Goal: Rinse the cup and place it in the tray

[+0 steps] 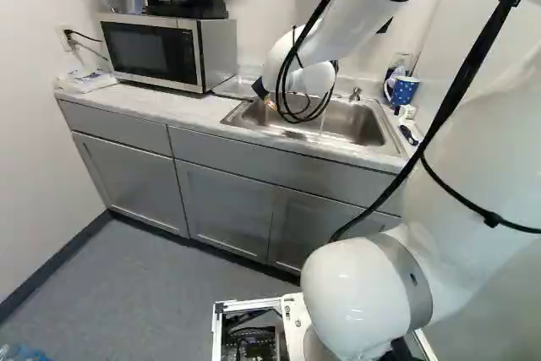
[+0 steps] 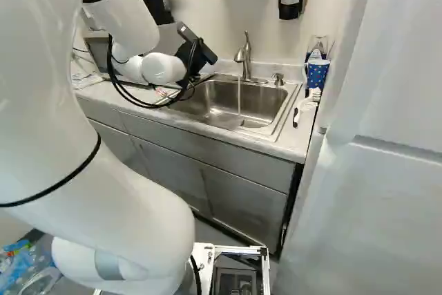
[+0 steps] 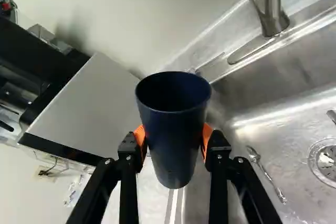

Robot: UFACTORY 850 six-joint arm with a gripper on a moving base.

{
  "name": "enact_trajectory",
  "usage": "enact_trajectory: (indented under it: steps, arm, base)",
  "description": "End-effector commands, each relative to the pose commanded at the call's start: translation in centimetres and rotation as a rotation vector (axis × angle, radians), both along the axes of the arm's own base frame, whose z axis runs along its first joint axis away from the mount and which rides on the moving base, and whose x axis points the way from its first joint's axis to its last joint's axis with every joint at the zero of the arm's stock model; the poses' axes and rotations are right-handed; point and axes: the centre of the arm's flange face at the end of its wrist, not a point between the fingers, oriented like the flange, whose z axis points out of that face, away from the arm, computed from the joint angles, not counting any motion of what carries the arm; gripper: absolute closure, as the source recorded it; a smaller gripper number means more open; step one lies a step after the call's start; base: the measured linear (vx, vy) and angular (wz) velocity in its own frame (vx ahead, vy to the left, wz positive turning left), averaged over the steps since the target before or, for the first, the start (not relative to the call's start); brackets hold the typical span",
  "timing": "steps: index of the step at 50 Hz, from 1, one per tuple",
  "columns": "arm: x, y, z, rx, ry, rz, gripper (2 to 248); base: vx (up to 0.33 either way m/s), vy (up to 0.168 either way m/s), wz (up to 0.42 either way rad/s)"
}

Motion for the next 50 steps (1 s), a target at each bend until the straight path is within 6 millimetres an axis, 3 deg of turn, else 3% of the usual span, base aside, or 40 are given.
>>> enact_trajectory:
  steps: [50]
  arm:
    - [0.0, 0.0, 0.0, -0.507, -0.05, 0.139, 129]
  base:
    - [0.0, 0.0, 0.0]
